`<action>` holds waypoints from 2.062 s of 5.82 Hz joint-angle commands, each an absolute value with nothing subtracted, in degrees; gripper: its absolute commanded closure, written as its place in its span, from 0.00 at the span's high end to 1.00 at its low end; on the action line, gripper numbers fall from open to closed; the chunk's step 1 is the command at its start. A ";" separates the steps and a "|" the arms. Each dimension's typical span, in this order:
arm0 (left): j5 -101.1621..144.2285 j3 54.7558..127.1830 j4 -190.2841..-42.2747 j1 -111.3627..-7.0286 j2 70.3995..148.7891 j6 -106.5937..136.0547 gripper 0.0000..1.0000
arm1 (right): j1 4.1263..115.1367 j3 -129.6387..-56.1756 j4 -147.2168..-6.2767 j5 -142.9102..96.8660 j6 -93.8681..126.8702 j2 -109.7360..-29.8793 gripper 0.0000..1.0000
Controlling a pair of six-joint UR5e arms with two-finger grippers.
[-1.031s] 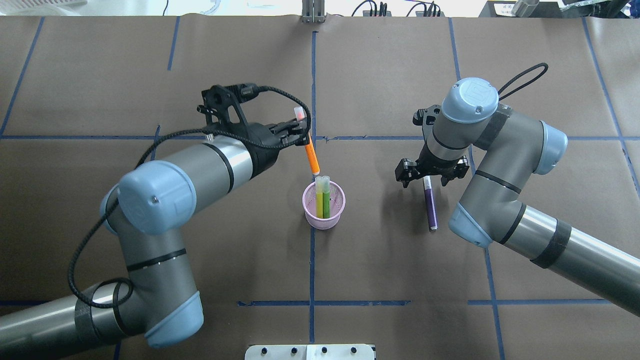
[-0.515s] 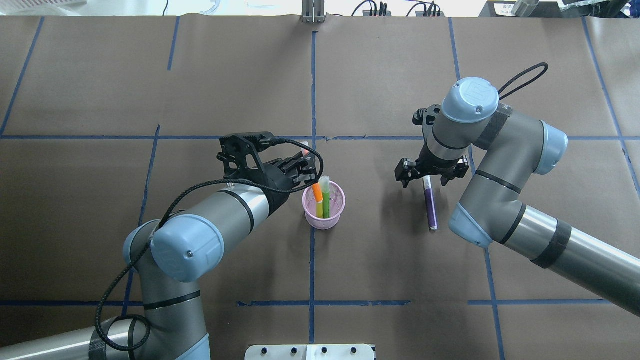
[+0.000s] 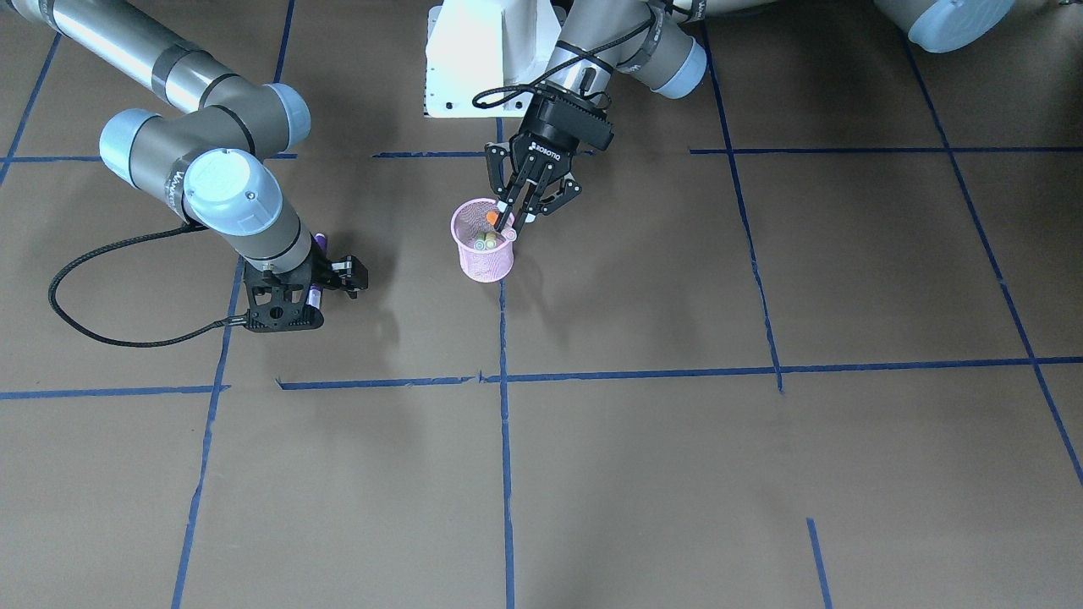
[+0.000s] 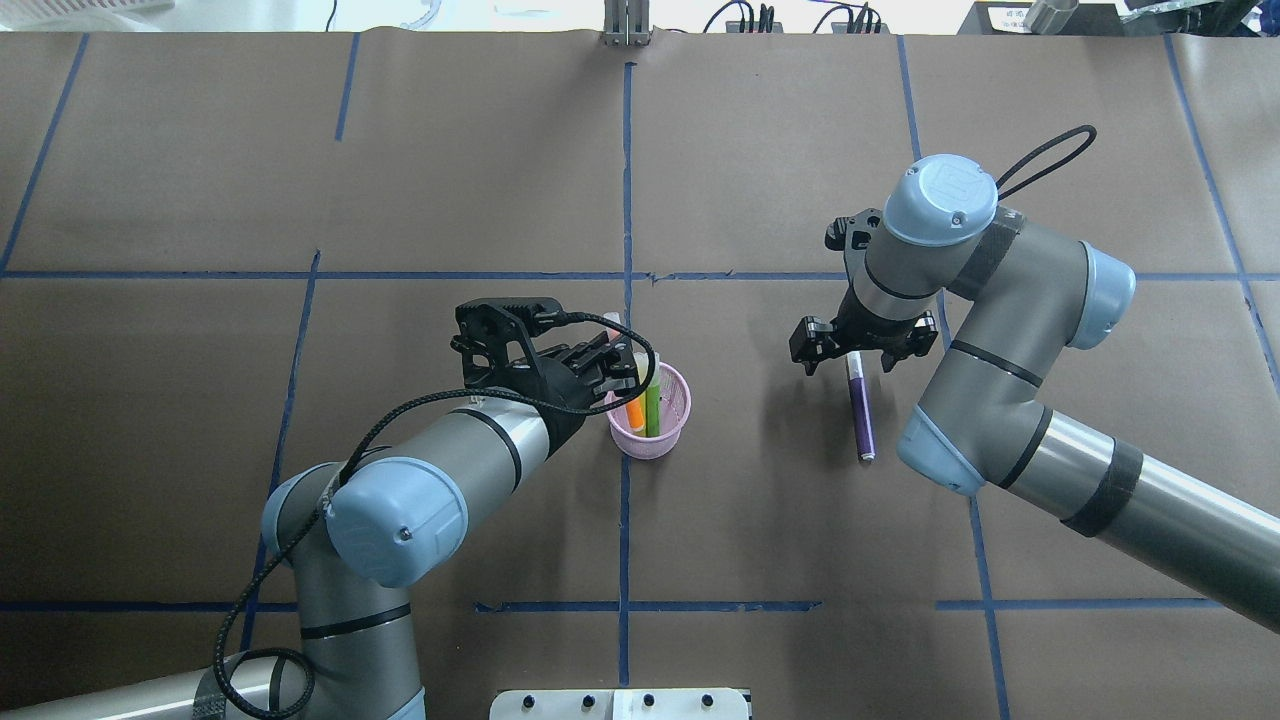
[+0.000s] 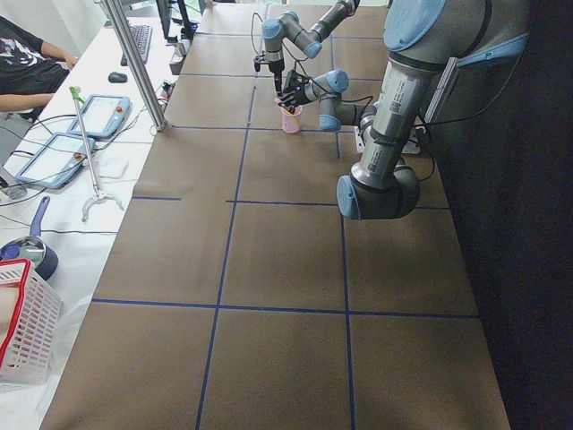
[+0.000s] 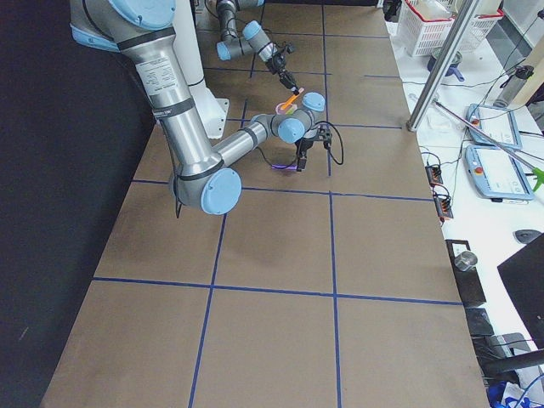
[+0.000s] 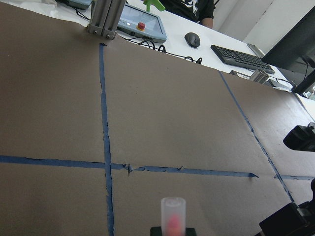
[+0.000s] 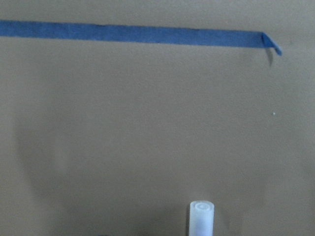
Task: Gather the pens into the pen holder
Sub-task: 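Lower the orange highlighter into the cup with the left gripper, then open and withdraw the left gripper while the right grasps the purple marker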
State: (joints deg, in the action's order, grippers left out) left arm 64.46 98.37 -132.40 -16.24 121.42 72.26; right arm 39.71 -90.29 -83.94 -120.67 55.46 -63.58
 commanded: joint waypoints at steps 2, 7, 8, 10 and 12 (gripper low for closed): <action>64.16 97.73 -132.45 -15.29 121.46 72.16 0.10 | 39.73 -90.26 -83.94 -120.59 55.46 -63.54 1.00; 64.42 100.45 -132.19 -15.82 121.64 71.55 1.00 | 39.55 -90.35 -84.02 -120.59 58.18 -63.54 1.00; 64.86 100.72 -131.49 -16.52 121.55 70.24 1.00 | 39.55 -90.26 -84.11 -120.59 58.27 -63.54 0.98; 74.88 101.68 -126.52 -23.33 121.55 69.96 1.00 | 39.55 -90.26 -84.11 -120.59 58.54 -63.63 0.65; 99.18 103.36 -116.49 -38.59 121.55 69.96 1.00 | 39.46 -90.18 -84.11 -120.67 58.54 -63.81 0.38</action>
